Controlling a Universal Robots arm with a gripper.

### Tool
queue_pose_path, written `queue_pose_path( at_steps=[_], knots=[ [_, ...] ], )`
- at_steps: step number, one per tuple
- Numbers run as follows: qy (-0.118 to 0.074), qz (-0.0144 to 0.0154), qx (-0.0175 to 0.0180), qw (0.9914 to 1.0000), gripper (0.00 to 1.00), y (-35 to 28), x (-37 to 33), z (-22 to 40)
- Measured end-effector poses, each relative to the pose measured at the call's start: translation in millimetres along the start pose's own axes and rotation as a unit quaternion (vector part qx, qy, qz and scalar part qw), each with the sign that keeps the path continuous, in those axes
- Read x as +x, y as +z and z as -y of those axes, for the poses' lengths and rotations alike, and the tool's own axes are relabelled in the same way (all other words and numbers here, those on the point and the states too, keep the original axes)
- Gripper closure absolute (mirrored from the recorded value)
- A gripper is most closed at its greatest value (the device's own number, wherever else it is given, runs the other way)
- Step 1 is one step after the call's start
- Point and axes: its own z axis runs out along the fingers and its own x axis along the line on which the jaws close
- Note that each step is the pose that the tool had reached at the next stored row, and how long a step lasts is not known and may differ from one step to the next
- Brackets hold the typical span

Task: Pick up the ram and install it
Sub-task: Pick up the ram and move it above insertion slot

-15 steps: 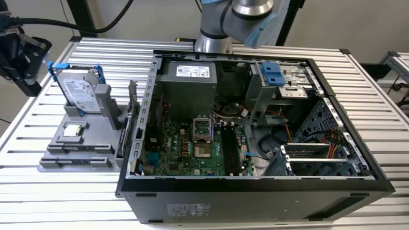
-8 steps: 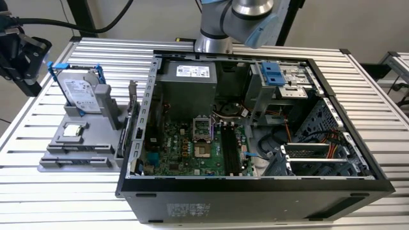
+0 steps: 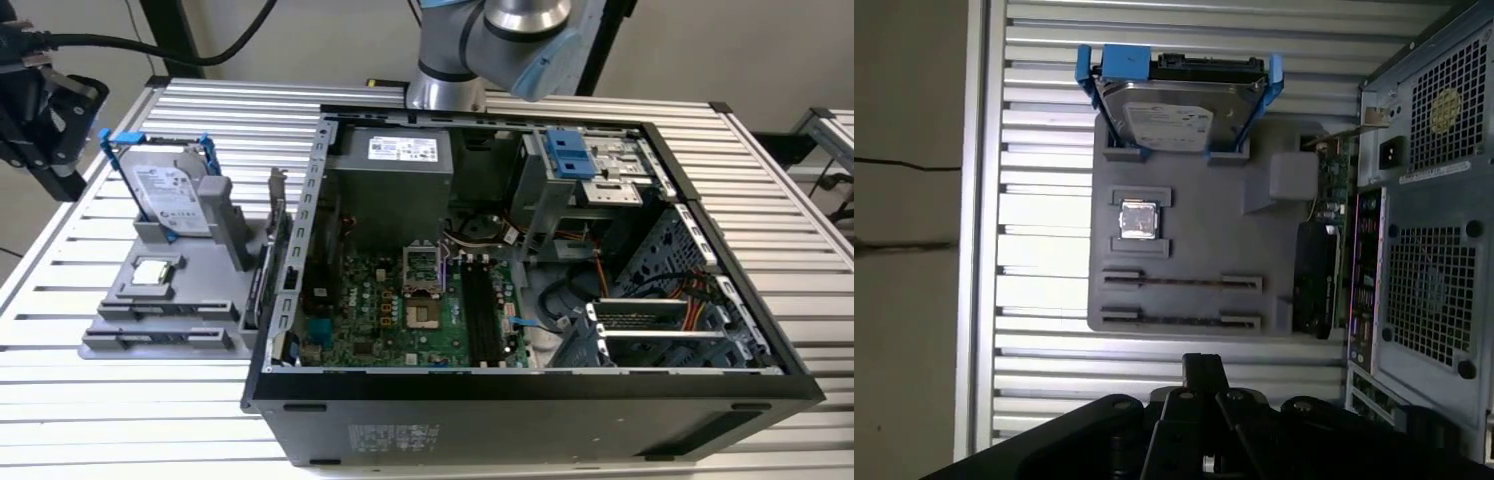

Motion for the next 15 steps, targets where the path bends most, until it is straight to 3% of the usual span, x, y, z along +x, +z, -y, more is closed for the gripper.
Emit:
queue_pose_path(
  at_steps=[5, 8, 11, 15],
  knots=[
    [-0.027, -0.0014, -0.0005, 0.99963, 1.00, 0.0, 0.0, 0.0],
    [-0.048, -0.0024, -0.0009, 0.99886, 1.00, -0.1, 0.0, 0.0],
    [-0.071, -0.0035, -0.0013, 0.99749, 1.00, 0.0, 0.0, 0.0],
    [-0.102, -0.0051, -0.0019, 0.99472, 1.00, -0.1, 0.0, 0.0]
  ],
)
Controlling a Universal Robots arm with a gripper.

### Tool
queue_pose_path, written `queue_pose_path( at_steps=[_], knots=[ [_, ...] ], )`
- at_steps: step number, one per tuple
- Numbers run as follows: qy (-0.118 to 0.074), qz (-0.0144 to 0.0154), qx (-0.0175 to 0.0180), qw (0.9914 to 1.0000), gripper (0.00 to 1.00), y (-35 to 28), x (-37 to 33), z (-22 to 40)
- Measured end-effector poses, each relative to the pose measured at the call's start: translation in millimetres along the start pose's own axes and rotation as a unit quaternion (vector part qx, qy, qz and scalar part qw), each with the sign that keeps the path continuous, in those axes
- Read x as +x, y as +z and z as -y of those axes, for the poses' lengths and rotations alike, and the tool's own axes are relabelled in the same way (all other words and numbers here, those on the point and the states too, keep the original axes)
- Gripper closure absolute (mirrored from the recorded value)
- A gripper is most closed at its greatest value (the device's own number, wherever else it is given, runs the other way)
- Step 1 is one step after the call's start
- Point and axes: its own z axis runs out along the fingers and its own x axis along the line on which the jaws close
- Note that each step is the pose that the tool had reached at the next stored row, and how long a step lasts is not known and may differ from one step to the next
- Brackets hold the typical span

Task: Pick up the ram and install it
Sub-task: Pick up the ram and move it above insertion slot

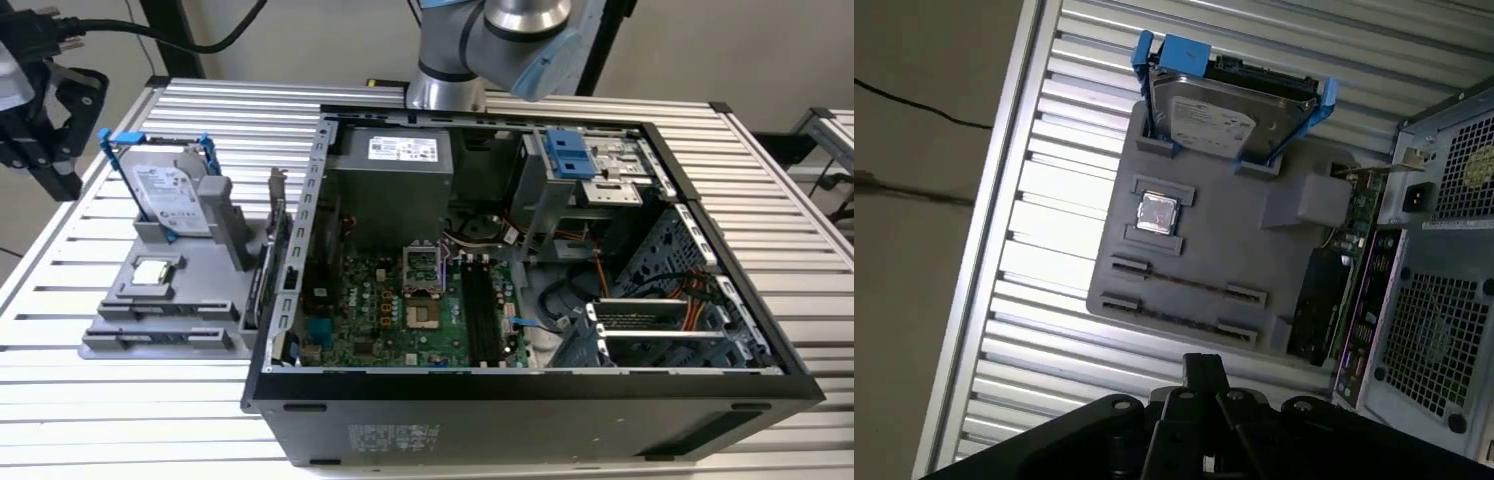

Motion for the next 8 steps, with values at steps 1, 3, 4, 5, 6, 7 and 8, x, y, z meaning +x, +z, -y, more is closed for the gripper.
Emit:
queue_pose_path(
  at_steps=[1, 3, 4, 5, 6, 7, 8],
  knots=[
    [-0.008, -0.0004, -0.0002, 0.99997, 1.00, 0.0, 0.0, 0.0],
    [-0.023, -0.0011, -0.0005, 0.99973, 1.00, 0.0, 0.0, 0.0],
    [-0.031, -0.0015, -0.0006, 0.99951, 1.00, 0.0, 0.0, 0.0],
    [-0.039, -0.0019, -0.0008, 0.99923, 1.00, 0.0, 0.0, 0.0],
    [-0.047, -0.0023, -0.0009, 0.99888, 1.00, 0.0, 0.0, 0.0],
    [-0.055, -0.0027, -0.0010, 0.99850, 1.00, 0.0, 0.0, 0.0],
    [-0.062, -0.0030, -0.0012, 0.99808, 1.00, 0.0, 0.0, 0.0]
  ],
)
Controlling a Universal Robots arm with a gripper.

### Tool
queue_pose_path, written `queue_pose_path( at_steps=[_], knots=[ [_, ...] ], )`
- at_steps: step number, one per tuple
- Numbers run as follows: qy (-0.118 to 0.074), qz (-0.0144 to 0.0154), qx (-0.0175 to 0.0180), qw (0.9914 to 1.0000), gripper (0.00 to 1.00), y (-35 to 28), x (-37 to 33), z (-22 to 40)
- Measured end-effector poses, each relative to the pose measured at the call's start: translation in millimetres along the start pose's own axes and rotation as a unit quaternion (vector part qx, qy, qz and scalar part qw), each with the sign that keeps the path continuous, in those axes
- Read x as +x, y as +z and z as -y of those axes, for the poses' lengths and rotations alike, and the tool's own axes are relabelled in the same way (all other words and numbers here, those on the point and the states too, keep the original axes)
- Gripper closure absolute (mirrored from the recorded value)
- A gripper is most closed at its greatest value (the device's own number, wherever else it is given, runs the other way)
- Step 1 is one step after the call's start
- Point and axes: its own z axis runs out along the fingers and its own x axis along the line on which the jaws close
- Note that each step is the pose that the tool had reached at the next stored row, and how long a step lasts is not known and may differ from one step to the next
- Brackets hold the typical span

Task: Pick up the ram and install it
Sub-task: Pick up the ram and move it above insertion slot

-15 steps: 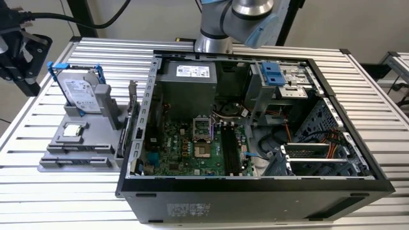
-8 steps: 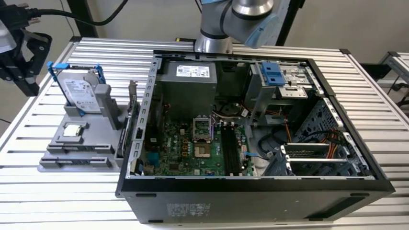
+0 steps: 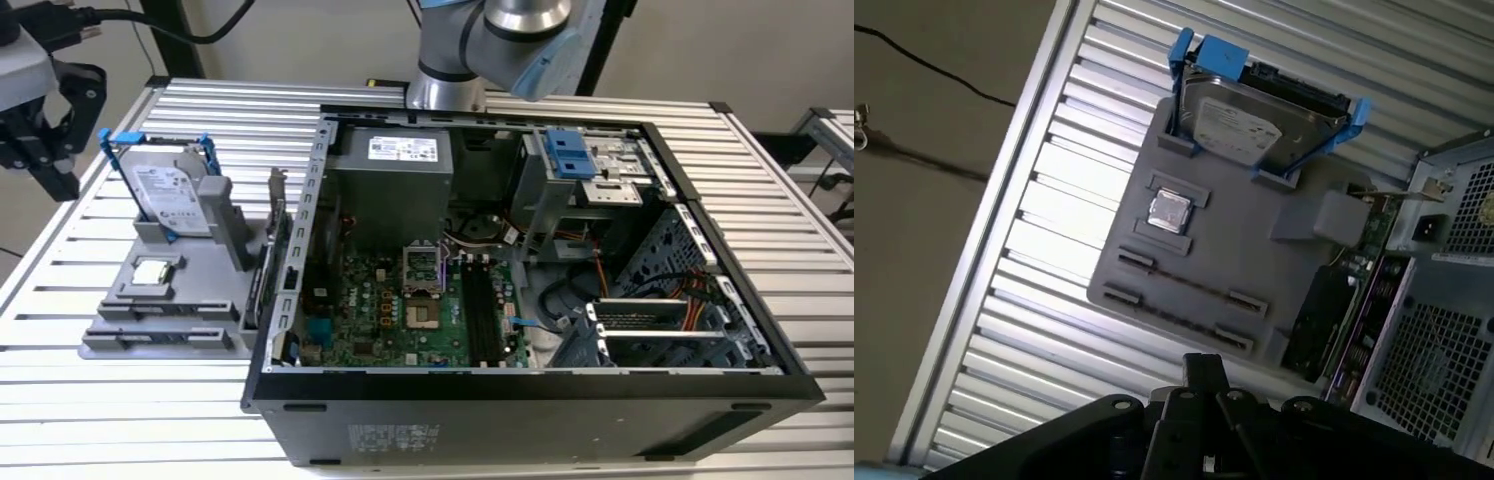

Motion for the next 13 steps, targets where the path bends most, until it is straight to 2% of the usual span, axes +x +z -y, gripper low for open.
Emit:
queue_pose_path(
  at_steps=[3, 7, 10, 13],
  knots=[
    [-0.021, -0.0010, -0.0004, 0.99978, 1.00, 0.0, 0.0, 0.0],
    [-0.045, -0.0022, -0.0008, 0.99900, 1.00, 0.0, 0.0, 0.0],
    [-0.064, -0.0031, -0.0012, 0.99796, 1.00, -0.1, 0.0, 0.0],
    [-0.084, -0.0041, -0.0016, 0.99645, 1.00, -0.1, 0.0, 0.0]
  ],
)
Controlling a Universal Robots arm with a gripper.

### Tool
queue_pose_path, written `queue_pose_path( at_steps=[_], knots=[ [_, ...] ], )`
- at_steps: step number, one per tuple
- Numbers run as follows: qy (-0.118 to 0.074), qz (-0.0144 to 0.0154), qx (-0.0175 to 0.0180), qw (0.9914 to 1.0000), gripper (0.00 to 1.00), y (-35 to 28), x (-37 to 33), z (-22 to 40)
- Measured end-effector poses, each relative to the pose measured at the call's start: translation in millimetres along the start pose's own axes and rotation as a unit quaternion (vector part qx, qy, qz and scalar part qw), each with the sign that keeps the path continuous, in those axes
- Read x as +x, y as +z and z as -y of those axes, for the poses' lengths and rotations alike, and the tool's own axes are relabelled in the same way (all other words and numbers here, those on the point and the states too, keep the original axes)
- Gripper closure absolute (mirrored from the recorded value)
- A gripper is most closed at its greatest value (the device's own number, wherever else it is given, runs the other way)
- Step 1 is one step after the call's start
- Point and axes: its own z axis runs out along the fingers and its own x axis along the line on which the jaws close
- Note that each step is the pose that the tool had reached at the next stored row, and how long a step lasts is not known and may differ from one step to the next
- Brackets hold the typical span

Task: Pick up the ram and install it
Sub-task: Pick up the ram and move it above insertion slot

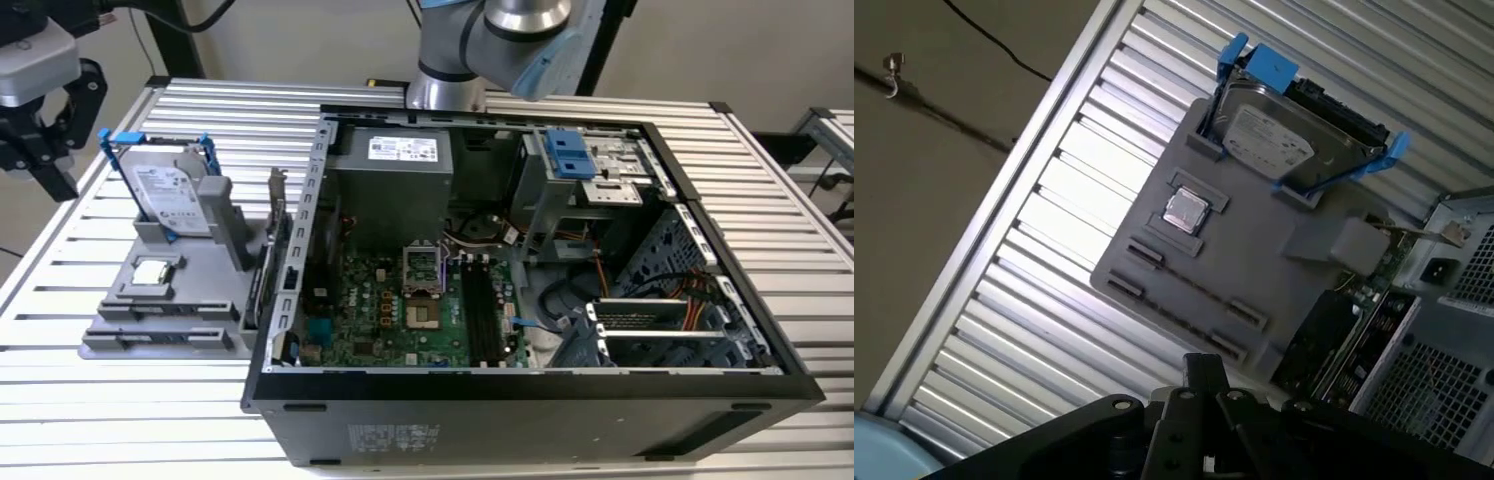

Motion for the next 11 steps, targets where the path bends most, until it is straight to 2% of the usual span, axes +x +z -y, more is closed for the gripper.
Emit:
queue_pose_path(
  at_steps=[5, 11],
  knots=[
    [-0.034, -0.0017, -0.0007, 0.99940, 1.00, -0.1, 0.0, 0.0],
    [-0.075, -0.0037, -0.0014, 0.99715, 1.00, -0.2, 0.0, 0.0]
  ],
)
